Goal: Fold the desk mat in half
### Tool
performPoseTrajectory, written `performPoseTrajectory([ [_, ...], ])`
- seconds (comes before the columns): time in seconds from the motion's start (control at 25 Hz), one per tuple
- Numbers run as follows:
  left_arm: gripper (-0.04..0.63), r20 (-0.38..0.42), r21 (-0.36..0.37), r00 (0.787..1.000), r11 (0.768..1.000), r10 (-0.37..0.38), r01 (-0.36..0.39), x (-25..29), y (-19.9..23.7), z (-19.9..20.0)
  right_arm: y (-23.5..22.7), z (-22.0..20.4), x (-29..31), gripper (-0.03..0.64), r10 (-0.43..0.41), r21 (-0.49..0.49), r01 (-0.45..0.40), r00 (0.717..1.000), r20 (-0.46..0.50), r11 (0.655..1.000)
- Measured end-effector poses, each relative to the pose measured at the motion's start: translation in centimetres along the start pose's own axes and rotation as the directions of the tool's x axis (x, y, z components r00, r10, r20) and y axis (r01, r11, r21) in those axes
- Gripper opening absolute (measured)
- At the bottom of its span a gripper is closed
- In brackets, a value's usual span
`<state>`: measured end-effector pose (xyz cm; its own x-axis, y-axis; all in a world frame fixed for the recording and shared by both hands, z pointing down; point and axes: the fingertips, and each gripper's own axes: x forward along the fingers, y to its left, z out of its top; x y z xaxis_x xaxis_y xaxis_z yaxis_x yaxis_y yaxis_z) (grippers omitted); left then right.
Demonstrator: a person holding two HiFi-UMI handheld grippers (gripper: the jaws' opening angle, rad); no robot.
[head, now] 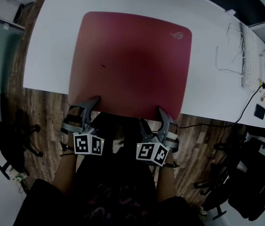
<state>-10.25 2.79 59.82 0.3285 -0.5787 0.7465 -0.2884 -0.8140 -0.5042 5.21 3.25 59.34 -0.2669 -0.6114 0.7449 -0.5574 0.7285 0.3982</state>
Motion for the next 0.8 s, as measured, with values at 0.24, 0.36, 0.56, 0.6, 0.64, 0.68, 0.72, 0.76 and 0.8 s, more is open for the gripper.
performPoseTrajectory([
  [0.24,0.266,0.041,-0.028,0.998,0.999,-0.04,0.041,-0.7,-0.4,0.4,-0.4,0.2,-0.1,0.356,0.018,0.012,-0.018,1.0,0.019,1.0],
  [0.36,0.227,0.064,-0.041,0.997,0.998,-0.048,0.051,-1.5,-0.5,0.8,-0.4,0.5,-0.9,0.34,0.027,0.016,-0.028,0.999,0.041,0.999],
  [0.56,0.163,0.083,-0.025,0.994,0.997,-0.072,0.074,-2.4,-0.3,1.4,0.0,1.6,-2.0,0.242,0.061,-0.035,-0.059,0.996,0.07,0.998],
  [0.6,0.151,0.086,-0.02,0.993,0.997,-0.076,0.078,-2.6,-0.3,1.5,0.0,1.8,-2.2,0.222,0.069,-0.043,-0.066,0.995,0.075,0.997],
  [0.64,0.133,0.087,-0.011,0.993,0.997,-0.081,0.083,-2.7,-0.2,1.6,-0.1,2.1,-2.4,0.193,0.076,-0.049,-0.072,0.994,0.083,0.996],
  [0.68,0.122,0.088,0.0,0.992,0.996,-0.086,0.087,-2.8,0.0,1.8,-0.2,2.4,-2.6,0.168,0.082,-0.054,-0.077,0.992,0.092,0.996],
  [0.72,0.11,0.09,0.01,0.992,0.996,-0.09,0.089,-3.0,0.2,2.0,-0.3,2.7,-2.8,0.148,0.088,-0.057,-0.083,0.991,0.101,0.995],
  [0.76,0.091,0.094,0.015,0.992,0.996,-0.09,0.089,-3.2,0.4,2.2,-0.5,3.0,-3.1,0.121,0.094,-0.059,-0.088,0.989,0.111,0.994],
  [0.8,0.076,0.1,0.014,0.991,0.996,-0.087,0.086,-3.6,0.9,2.5,-0.7,3.3,-3.3,0.096,0.098,-0.062,-0.091,0.988,0.12,0.994],
])
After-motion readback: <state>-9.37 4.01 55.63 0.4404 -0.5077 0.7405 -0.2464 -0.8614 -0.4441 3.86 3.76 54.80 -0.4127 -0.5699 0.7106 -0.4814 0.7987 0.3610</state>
